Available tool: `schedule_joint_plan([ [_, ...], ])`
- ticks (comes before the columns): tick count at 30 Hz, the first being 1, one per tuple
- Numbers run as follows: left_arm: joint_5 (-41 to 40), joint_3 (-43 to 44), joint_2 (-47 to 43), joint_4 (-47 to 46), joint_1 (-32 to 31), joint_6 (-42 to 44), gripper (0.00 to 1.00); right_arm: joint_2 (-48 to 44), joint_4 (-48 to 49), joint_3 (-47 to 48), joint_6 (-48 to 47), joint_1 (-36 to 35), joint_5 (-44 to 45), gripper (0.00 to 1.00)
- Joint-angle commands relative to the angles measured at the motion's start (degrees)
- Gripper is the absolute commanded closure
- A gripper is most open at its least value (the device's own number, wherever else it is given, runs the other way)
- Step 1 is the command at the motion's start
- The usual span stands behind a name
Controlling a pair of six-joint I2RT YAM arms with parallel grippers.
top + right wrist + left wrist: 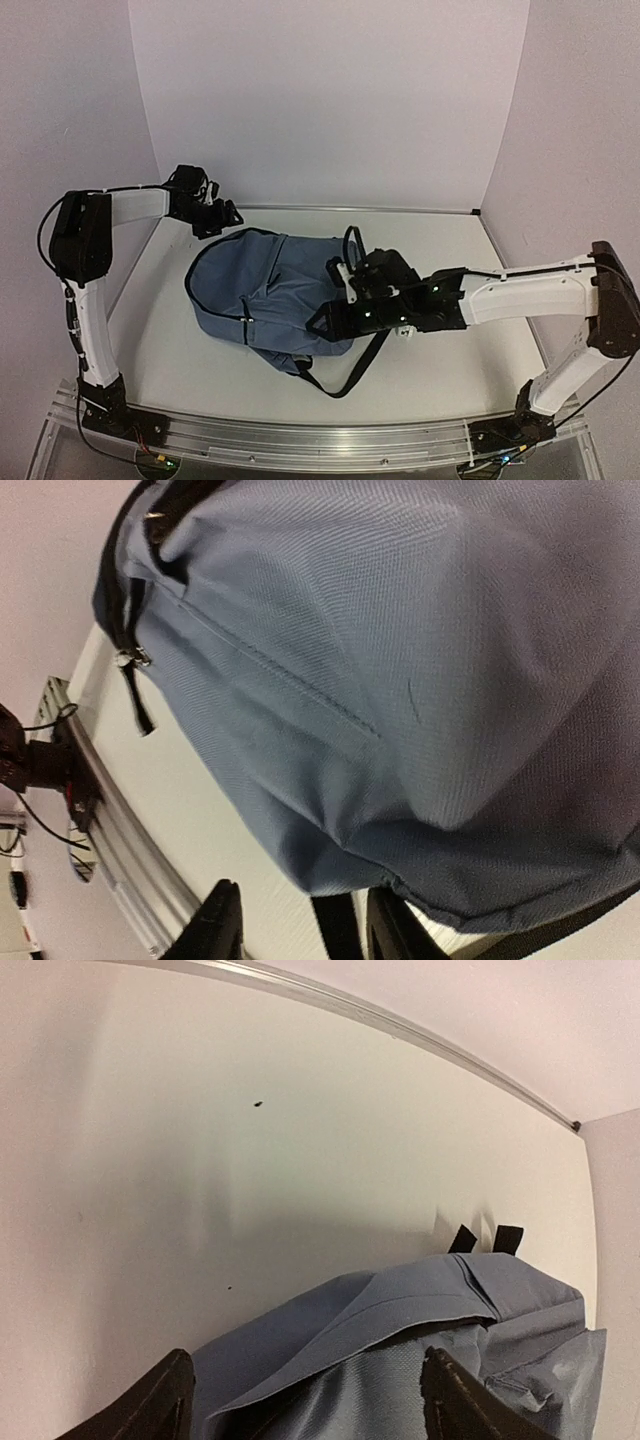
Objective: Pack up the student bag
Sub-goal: Adjust the student bag at the center of the board.
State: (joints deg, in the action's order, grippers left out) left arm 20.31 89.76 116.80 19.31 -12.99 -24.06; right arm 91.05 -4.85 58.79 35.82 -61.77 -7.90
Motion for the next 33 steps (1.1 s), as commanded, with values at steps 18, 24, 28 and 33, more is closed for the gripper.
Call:
schedule_joint_plan([
  [18,-14.08,-43.47,-42.53,7.88,-5.12,-17.10,0.05,21.10,-8.59,31.48,-18.44,19.69,8.66,0.26],
  [24,-12.12,-48.86,-46.20,3.36,-6.00,-19.92,0.22,26.63,-8.47,33.63,-18.54,21.87,4.82,0.34],
  [28,-10.37,-49.26,-43.25,-1.03,-6.00,-20.19,0.62,27.99,-6.81,32.56,-17.37,21.93,-0.93,0.72],
  [33,-8.82,-46.64,-38.19,-5.72,-6.01,-20.43,0.98,24.88,-5.22,27.77,-13.61,21.91,-5.60,1.00],
])
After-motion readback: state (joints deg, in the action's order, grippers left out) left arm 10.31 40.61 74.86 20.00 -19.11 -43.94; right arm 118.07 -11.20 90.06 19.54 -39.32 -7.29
